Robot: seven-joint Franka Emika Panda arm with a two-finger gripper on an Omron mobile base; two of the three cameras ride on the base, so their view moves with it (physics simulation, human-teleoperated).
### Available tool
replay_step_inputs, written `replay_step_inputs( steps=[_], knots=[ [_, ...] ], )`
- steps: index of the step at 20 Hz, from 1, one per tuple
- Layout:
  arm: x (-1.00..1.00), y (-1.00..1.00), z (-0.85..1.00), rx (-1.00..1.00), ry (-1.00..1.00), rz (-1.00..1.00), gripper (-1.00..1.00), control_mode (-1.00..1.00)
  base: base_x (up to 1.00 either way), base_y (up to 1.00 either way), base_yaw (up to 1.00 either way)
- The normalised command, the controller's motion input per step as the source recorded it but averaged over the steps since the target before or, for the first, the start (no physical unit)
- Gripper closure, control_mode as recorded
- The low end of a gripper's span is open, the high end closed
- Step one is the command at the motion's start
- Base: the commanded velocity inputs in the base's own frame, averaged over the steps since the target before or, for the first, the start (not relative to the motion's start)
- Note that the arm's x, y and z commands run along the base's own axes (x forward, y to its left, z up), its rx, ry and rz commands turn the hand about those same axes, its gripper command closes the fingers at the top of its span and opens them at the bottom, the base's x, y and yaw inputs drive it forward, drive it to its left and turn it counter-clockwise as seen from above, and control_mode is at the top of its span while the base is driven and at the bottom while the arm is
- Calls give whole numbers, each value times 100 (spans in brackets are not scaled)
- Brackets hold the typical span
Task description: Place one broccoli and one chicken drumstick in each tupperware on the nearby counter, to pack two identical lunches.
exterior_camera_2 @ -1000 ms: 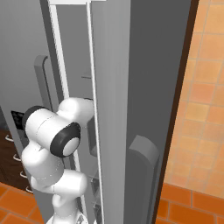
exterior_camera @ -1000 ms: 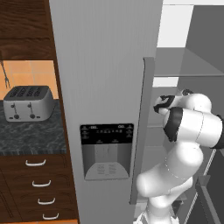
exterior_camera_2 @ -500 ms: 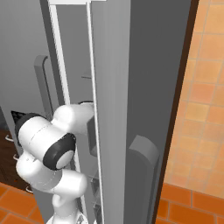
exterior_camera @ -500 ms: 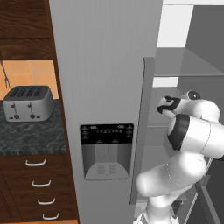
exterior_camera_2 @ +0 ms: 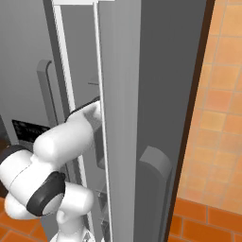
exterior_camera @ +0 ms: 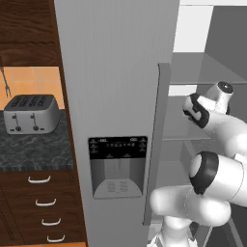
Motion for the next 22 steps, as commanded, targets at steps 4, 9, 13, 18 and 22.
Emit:
replay_step_inputs(
  steps=[4, 9, 13, 18, 22],
  knots=[
    [-77, 57, 15, 0, 14, 9, 100, -100, 0, 0, 0],
    [-100, 73, -14, 0, -1, 8, 100, -100, 0, 0, 0],
    [-92, 43, 49, 0, 2, 2, 100, -100, 0, 0, 0],
    [-82, 16, 84, 0, 14, 0, 100, -100, 0, 0, 0],
    [-100, 21, 17, 0, -3, 0, 100, -100, 0, 0, 0]
  ],
)
